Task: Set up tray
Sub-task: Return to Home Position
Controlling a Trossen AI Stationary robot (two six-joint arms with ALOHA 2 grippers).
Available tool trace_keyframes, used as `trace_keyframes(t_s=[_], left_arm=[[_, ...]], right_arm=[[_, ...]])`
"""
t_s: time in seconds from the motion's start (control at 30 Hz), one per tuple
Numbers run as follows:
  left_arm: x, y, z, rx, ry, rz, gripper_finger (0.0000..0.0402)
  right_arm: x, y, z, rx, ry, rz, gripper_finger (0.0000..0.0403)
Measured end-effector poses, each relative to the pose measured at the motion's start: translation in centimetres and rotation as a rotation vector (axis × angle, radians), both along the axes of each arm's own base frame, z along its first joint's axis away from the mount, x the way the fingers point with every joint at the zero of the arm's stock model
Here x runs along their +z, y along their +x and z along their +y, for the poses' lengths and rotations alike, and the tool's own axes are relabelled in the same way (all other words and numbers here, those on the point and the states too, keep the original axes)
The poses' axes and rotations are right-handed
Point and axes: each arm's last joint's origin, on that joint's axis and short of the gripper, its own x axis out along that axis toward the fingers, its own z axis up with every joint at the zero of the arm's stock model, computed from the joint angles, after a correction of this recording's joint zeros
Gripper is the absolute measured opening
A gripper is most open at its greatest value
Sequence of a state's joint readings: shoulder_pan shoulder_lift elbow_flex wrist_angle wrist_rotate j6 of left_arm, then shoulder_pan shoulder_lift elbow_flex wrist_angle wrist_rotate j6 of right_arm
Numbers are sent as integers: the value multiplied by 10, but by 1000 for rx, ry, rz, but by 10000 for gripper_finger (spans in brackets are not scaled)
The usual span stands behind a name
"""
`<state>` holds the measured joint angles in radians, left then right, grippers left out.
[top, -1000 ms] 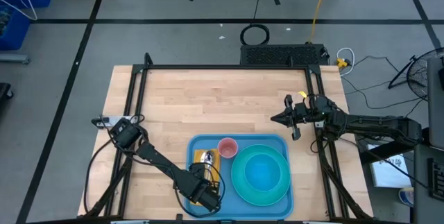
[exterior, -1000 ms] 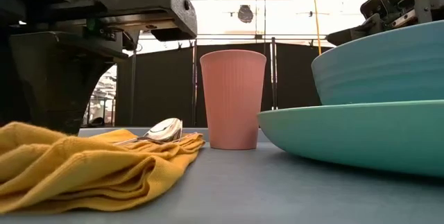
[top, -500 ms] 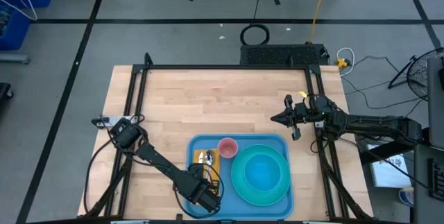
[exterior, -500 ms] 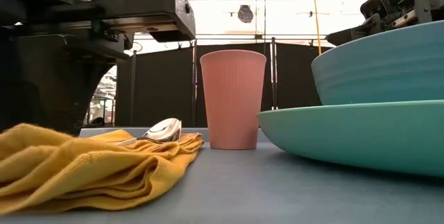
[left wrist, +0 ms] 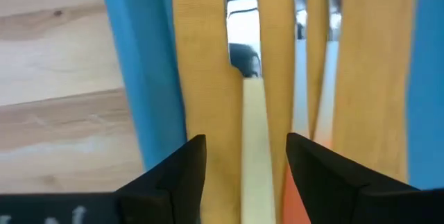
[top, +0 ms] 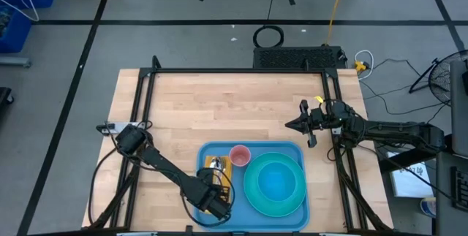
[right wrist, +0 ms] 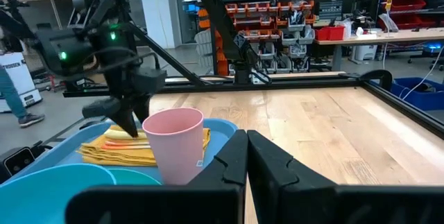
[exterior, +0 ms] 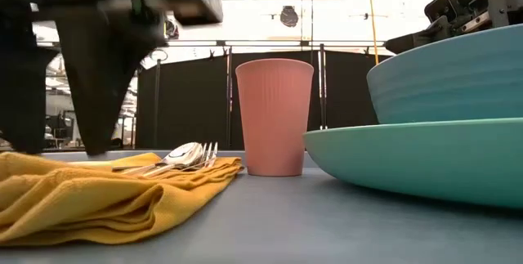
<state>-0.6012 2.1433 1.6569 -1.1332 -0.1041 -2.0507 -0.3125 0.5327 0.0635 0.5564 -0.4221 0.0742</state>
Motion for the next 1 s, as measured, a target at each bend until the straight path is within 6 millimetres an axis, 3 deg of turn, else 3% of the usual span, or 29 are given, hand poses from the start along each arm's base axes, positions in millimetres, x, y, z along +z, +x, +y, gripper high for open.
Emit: trace_keyframes(t_s=[0.23, 0.43, 0.53, 0.67, 0.77, 0.9, 1.0], left_arm=[[31, -8, 7, -101, 57, -61, 206], [65, -6, 21, -588, 390, -191, 199], [80, 1, 26, -866, 528, -212, 161], [92, 18, 34, -1189, 677, -208, 68], [105, 31, 52, -1362, 709, -221, 12], [116, 41, 94, -1514, 755, -334, 8], [123, 35, 140, -1574, 791, -558, 4]], right_arm=[[0, 0, 0, 1, -5, 0, 0], [2, 0, 1, 38, -36, -21, 0], [4, -1, 2, 72, -52, -41, 0], [4, -1, 2, 79, -52, -48, 0], [2, -1, 2, 79, -52, -30, 0], [1, -1, 2, 79, -53, -17, 0], [1, 0, 2, 76, -39, -13, 0]])
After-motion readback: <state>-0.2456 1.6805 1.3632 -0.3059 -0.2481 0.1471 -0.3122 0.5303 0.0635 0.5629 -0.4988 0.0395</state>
